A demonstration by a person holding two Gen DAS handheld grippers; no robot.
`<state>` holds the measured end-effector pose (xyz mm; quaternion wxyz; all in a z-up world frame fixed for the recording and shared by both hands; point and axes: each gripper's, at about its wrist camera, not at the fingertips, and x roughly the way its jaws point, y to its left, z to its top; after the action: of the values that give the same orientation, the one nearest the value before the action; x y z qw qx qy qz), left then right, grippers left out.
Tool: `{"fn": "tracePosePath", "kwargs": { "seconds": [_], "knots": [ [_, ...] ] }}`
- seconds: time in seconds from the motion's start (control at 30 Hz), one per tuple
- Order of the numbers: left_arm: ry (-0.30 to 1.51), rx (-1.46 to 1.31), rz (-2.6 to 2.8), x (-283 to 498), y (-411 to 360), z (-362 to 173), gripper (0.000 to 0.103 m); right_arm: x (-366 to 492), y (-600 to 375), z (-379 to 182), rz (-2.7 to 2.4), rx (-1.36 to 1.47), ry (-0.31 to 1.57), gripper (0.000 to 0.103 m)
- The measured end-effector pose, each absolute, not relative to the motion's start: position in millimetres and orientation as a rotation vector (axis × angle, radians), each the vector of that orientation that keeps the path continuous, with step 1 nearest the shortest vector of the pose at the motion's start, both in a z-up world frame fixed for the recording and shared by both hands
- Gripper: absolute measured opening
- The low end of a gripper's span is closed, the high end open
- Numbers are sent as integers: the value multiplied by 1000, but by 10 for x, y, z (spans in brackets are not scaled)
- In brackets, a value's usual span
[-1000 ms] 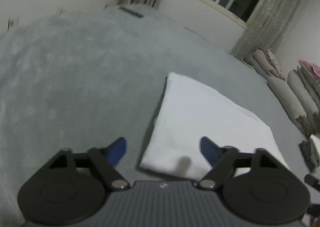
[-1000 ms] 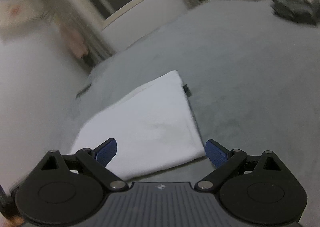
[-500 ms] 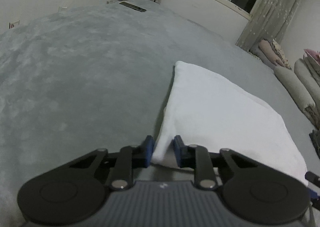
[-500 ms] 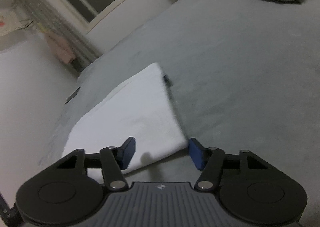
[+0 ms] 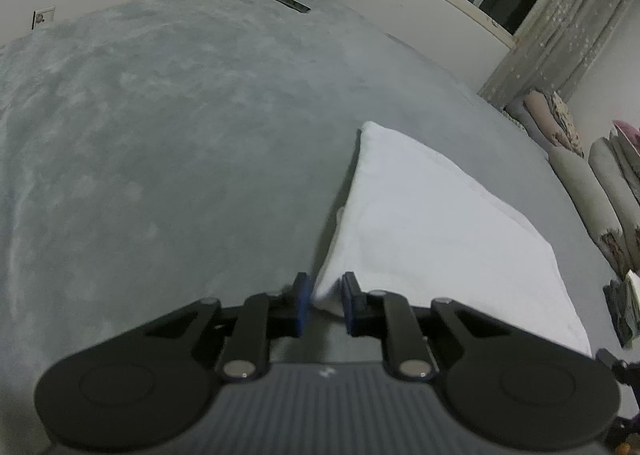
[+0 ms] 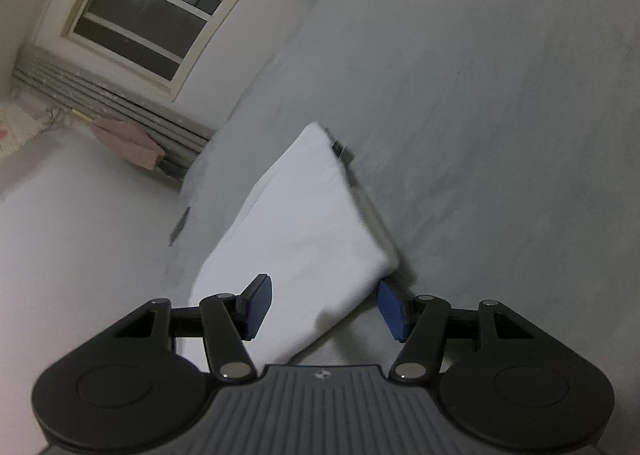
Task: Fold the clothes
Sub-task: 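Grasp the folded bundle corner with the left gripper while the right gripper tilts alongside, then grasp the edge of the white bundle with the right gripper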
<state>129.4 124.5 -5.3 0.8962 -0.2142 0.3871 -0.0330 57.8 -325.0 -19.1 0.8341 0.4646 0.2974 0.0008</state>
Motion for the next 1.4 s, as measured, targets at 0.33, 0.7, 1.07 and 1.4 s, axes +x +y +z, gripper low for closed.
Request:
{"fn": "tracePosePath", "kwargs": {
  "seconds": [0.33,0.7,1.07,1.4],
  "knots": [
    [760,-412,-79,1307,1127,-113,43,712,-3130,-307,-48,973,548,59],
    [716,-279,-50,1244,941,-108,30,769,-3100,-298,-52,969,519,53],
    [674,-115,-10,1151,733,-113,24,756,-3139,-341,-46,992,504,53],
    [621,12,57,998,489,-154,28,796,-3193,-392,-33,1048,506,53]
  ]
}}
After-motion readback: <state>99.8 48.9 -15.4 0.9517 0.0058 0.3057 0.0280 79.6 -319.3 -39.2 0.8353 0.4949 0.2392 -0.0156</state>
